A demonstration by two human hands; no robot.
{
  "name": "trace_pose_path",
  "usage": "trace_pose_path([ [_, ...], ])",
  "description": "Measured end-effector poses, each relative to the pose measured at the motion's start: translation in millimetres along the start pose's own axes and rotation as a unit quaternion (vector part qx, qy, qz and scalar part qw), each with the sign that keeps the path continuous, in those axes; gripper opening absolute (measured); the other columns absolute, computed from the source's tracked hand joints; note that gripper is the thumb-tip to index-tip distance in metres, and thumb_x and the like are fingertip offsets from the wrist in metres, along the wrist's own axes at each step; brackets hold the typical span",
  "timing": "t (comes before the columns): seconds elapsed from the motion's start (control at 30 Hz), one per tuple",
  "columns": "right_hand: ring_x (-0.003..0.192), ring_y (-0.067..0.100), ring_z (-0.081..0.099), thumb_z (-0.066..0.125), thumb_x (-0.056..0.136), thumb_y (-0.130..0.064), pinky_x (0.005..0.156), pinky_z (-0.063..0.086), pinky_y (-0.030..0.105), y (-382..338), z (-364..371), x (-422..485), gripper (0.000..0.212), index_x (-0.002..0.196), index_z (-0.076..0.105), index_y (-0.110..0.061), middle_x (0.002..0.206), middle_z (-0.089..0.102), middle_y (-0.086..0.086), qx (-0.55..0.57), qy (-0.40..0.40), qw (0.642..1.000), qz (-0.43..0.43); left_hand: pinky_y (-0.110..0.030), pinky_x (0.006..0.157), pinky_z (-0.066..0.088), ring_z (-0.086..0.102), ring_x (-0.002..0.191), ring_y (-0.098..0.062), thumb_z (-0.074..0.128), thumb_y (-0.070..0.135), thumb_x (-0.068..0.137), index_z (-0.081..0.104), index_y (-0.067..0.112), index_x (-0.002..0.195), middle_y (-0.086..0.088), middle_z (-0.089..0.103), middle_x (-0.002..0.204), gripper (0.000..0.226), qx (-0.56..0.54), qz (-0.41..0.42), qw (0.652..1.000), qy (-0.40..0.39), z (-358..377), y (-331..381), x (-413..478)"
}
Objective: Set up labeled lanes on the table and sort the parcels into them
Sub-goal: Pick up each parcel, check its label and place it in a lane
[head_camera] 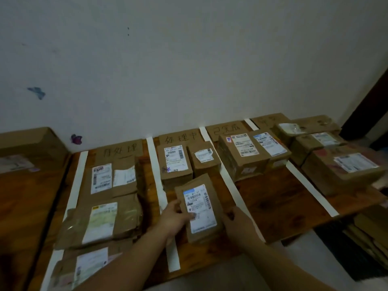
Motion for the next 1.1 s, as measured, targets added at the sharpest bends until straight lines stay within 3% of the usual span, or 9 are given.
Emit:
trace_pose_path([
  [0.1,0.100,0.008,0.052,0.044,0.100,-0.034,0.086,0.044,0.023,10.2,14.8,0.9,0.033,0.131,0.042,-0.026,0.124,0.057,-0.002,-0.058,-0.055,0.997,-0.022,-0.040,0.096,0.052,0.060,0.114,-0.018,0.070,0.008,0.080,0.042,0.021,0.137,0.000,0.059,0.127,0.064,0.127,0.004,0.992,-0.012,14.2,-15.2,-10.9],
  [0.27,0.116,0.013,0.055,0.040,0.101,-0.033,0.099,0.048,0.030,8.4,29.2,3.6,0.036,0.137,0.040,-0.026,0.133,0.054,-0.002,-0.063,-0.102,0.991,-0.054,-0.024,0.104,0.041,0.041,0.129,-0.015,0.064,0.022,0.087,0.031,0.019,0.145,0.001,0.032,0.145,0.066,0.344,0.058,0.937,0.036,10.5,-23.2,-21.0],
  [0.4,0.118,0.016,0.052,0.049,0.096,-0.034,0.097,0.049,0.032,-6.0,39.4,8.8,0.040,0.135,0.040,-0.029,0.134,0.049,-0.001,-0.135,-0.132,0.977,-0.097,-0.033,0.114,0.024,0.022,0.142,-0.020,0.061,0.038,0.088,0.026,0.026,0.148,0.001,0.021,0.155,0.070,0.444,0.071,0.893,0.032,-4.9,-13.1,-25.5],
  [0.47,0.115,0.016,0.047,0.052,0.094,-0.039,0.095,0.047,0.032,-24.3,36.6,12.3,0.039,0.130,0.043,-0.030,0.131,0.044,0.001,-0.175,-0.122,0.971,-0.110,-0.039,0.116,0.021,0.017,0.144,-0.020,0.061,0.041,0.086,0.030,0.029,0.145,0.003,0.022,0.155,0.067,0.442,0.090,0.892,0.037,-20.4,1.8,-33.5],
  [0.63,0.118,0.024,0.050,0.055,0.093,-0.040,0.098,0.044,0.035,-115.2,43.0,1.4,0.043,0.132,0.048,-0.025,0.132,0.047,0.005,-0.185,-0.070,0.967,-0.163,-0.033,0.113,0.024,0.029,0.138,-0.022,0.059,0.043,0.085,0.036,0.023,0.144,-0.004,0.027,0.154,0.067,0.457,0.160,0.863,0.145,-103.7,45.5,-74.5],
  [0.77,0.115,0.025,0.053,0.055,0.090,-0.044,0.092,0.044,0.031,-198.2,88.2,-35.4,0.044,0.129,0.052,-0.023,0.128,0.051,0.004,-0.206,-0.102,0.945,-0.234,-0.032,0.114,0.021,0.023,0.142,-0.023,0.060,0.040,0.088,0.035,0.022,0.145,-0.004,0.025,0.155,0.065,0.463,0.165,0.843,0.219,-202.9,49.8,-120.6],
  [0.97,0.112,0.021,0.055,0.054,0.092,-0.038,0.091,0.046,0.033,-290.8,209.1,-108.3,0.039,0.128,0.055,-0.022,0.127,0.056,0.002,-0.220,-0.143,0.920,-0.292,-0.044,0.119,0.014,0.007,0.147,-0.026,0.055,0.041,0.092,0.027,0.026,0.147,-0.002,0.014,0.158,0.064,0.431,0.073,0.856,0.276,-379.5,-14.4,-199.1],
  [1.1,0.116,0.022,0.054,0.053,0.092,-0.045,0.091,0.046,0.031,-339.3,295.6,-151.9,0.051,0.136,0.048,-0.022,0.136,0.051,0.003,-0.241,-0.182,0.900,-0.313,-0.040,0.118,0.014,0.009,0.146,-0.027,0.051,0.045,0.093,0.025,0.021,0.149,-0.006,0.014,0.159,0.066,0.410,-0.006,0.858,0.309,-477.7,-69.9,-250.5],
])
Point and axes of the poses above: each hand's wrist, its own x-axis towards the middle knuckle, its own z-axis out of the palm, y = z × x, the point moved 4 cm from there along x, towards the middle knuckle
